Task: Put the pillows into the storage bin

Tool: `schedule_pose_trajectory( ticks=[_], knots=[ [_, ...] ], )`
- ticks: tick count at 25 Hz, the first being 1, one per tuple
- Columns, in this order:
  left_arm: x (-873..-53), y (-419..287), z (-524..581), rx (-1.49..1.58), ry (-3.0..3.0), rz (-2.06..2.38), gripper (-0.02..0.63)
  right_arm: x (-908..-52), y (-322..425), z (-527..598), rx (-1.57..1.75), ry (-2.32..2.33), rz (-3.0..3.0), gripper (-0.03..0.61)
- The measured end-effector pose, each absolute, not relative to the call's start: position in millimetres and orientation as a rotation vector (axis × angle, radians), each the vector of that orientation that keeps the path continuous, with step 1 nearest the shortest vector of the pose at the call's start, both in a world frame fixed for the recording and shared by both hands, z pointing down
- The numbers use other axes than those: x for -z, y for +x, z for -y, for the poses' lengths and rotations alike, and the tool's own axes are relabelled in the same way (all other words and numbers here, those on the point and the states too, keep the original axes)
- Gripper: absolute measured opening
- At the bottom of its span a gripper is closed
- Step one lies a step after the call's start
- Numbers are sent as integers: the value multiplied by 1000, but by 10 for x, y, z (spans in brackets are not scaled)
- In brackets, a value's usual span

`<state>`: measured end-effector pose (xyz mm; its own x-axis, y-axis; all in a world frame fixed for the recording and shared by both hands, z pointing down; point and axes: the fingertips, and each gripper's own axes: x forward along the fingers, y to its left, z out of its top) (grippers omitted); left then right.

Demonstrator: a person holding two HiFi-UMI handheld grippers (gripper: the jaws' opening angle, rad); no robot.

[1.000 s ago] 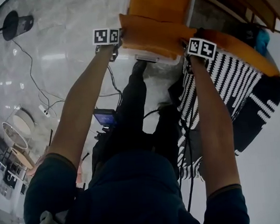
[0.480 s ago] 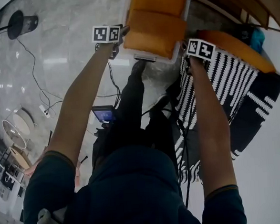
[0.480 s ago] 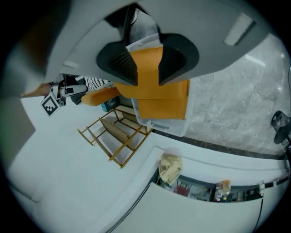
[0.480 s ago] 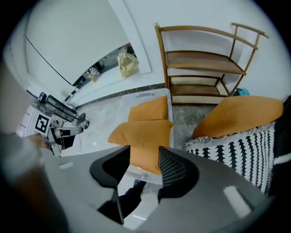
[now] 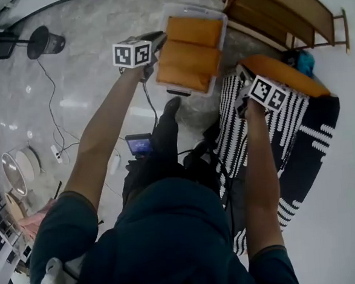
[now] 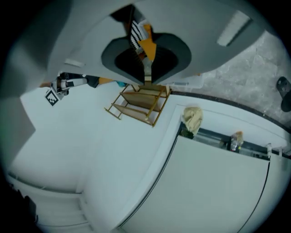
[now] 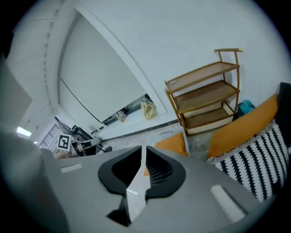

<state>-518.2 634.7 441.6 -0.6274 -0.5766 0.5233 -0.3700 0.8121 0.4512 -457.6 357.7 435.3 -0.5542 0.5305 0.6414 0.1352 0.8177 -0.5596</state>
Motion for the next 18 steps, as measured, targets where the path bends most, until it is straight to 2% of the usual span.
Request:
schedule_pose_trajectory(
  ticks=[5, 9, 15, 18],
  knots=[
    [-3080, -5008, -6141, 339, 822, 2514, 15, -3070, -4390, -3541, -642, -687, 2327, 40],
    [-2203, -4514, -5926, 242, 934, 2629, 5, -2153, -4023, -3461, -645, -824, 2442, 40],
    [-1195, -3706, -5670, 145, 1019, 2784, 0, -1077, -3395, -3389, -547, -1021, 2572, 34],
    [-826, -3288, -5534, 80, 1049, 2840, 0, -662, -3035, -3403, -464, -1100, 2626, 11]
  ],
)
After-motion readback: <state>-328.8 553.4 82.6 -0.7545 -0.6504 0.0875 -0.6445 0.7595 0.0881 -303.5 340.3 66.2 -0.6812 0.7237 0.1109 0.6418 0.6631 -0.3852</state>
